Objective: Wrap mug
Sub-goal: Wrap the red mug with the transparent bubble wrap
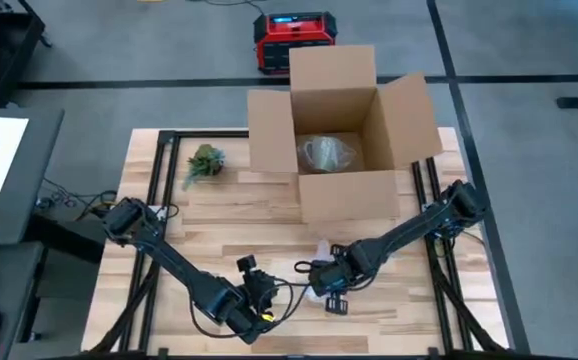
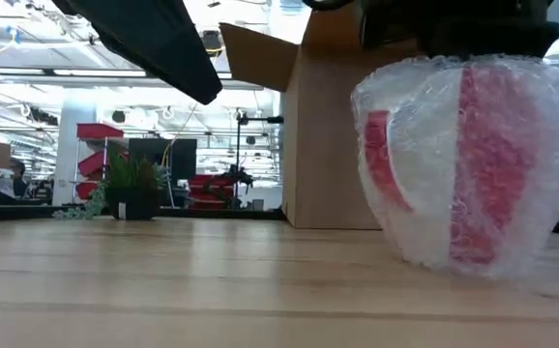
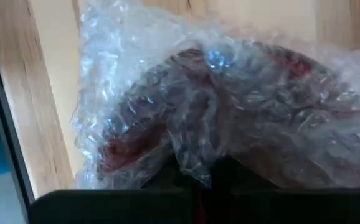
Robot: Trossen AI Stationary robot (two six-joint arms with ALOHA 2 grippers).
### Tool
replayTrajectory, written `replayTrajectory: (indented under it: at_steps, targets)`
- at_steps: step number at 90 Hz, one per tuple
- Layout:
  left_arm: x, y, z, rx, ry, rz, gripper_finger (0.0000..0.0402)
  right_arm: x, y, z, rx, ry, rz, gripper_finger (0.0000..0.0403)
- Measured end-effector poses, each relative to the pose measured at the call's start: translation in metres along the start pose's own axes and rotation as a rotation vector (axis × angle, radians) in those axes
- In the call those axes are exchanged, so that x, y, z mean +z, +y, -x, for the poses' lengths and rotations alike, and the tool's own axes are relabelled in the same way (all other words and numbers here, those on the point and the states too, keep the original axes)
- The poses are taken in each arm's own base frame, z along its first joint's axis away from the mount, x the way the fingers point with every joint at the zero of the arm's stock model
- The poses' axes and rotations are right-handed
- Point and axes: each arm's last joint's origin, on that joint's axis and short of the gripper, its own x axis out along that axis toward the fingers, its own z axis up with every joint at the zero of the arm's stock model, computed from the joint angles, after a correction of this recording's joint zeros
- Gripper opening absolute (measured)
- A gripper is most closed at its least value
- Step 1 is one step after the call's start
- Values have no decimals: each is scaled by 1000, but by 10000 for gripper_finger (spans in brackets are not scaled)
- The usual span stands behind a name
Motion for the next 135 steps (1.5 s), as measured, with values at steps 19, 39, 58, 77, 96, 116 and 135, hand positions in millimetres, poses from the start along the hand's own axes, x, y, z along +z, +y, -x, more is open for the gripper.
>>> replayTrajectory:
  at_steps: [19,39,58,77,96,116,135]
  targets:
    - [0,0,0,0,-1,-11,132,11,16,44,-59,-21,89,0]
    - [0,0,0,0,-1,-15,132,10,37,62,-9,-65,133,0]
    - [0,0,0,0,-1,-14,132,4,35,50,-14,-43,90,0]
    - [1,0,-1,-3,-4,-5,132,-3,6,8,-20,14,9,0]
    - [2,0,-1,-3,-5,-3,132,-3,-9,-9,12,-3,7,0]
    - [2,0,-1,-3,-6,-2,132,8,5,21,-11,-13,66,0]
    - [2,0,-1,-3,-6,-2,132,18,17,69,-8,-13,78,14]
